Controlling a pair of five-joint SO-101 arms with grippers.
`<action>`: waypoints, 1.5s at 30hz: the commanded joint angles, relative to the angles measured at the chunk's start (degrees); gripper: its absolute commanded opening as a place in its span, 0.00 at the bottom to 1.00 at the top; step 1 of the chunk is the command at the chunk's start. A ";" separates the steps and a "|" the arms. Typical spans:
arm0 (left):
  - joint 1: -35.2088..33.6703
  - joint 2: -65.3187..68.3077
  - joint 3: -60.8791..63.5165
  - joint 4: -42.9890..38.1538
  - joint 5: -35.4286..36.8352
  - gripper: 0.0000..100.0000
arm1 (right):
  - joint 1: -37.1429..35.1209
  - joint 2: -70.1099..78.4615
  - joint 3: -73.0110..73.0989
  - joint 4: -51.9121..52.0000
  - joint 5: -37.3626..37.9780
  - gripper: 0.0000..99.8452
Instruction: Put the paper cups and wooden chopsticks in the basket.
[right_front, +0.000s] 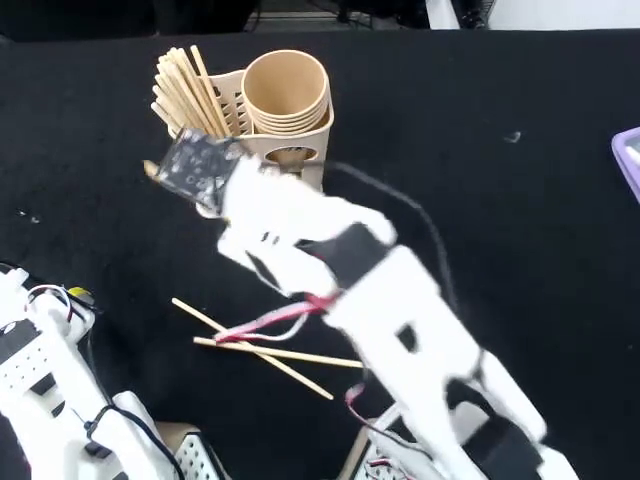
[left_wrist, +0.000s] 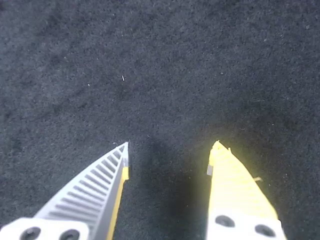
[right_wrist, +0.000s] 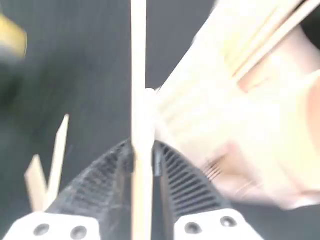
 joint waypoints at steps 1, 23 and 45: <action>0.48 -0.70 -2.95 -0.70 0.09 0.26 | 0.53 -4.79 -10.68 -8.53 -4.84 0.01; 0.48 -0.70 -2.95 -0.53 0.09 0.26 | 6.33 21.93 -18.95 -39.12 -15.12 0.01; 0.57 -0.70 -2.95 -0.70 0.09 0.26 | -8.26 -4.53 14.55 18.81 -14.68 0.23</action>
